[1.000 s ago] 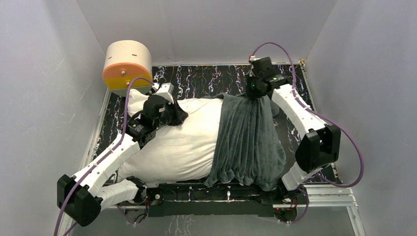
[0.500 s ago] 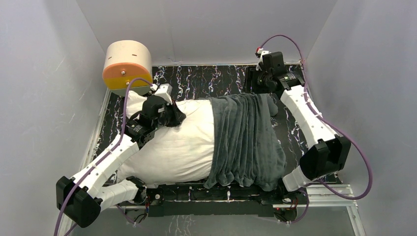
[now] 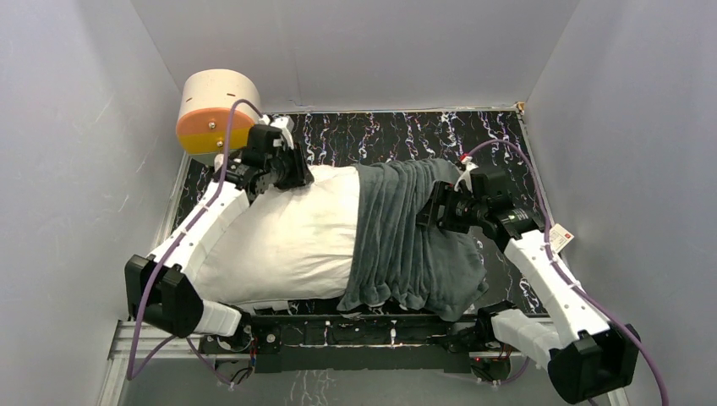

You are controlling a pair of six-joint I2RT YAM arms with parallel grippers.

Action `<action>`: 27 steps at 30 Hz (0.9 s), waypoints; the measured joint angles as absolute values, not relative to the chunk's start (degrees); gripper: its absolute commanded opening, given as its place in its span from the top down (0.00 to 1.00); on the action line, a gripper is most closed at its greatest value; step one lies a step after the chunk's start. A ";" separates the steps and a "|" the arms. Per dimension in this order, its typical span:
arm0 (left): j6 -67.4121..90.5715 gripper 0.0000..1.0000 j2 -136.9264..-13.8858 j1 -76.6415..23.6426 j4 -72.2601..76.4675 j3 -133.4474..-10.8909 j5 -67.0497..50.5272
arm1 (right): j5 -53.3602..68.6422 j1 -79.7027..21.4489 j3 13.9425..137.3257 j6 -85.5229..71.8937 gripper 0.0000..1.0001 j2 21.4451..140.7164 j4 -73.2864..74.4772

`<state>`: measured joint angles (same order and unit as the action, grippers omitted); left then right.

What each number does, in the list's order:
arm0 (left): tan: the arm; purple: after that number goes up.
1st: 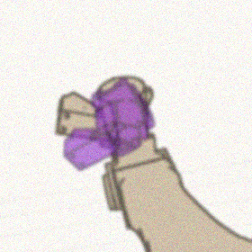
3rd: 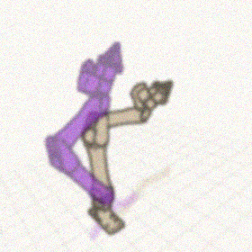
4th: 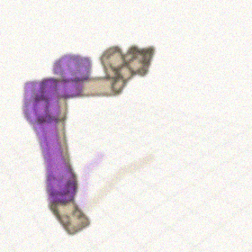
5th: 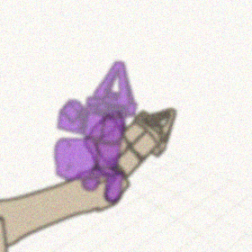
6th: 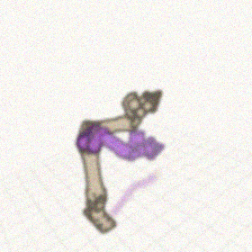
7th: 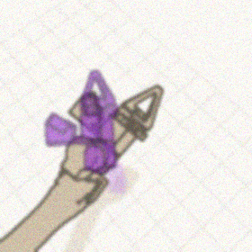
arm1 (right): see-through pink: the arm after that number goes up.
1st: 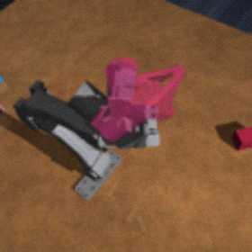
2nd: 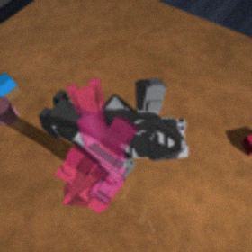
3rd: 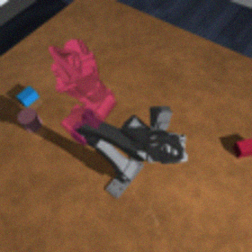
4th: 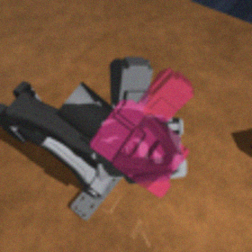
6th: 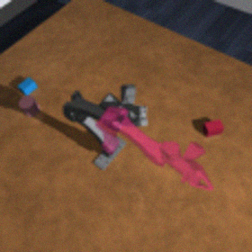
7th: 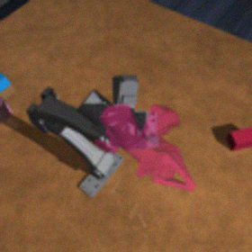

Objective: Remove the pillowcase from the pillow
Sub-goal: Remove the pillow from the pillowcase.

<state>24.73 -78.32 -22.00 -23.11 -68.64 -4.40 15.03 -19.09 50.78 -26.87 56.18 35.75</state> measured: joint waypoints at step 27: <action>23.44 0.02 -71.13 -29.78 -44.10 -72.82 8.54 | -7.97 -16.64 61.63 -25.61 0.02 66.19 27.97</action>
<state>23.44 -71.13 -29.78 -44.10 -72.82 8.54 -7.97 -16.64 61.63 -25.61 66.19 27.97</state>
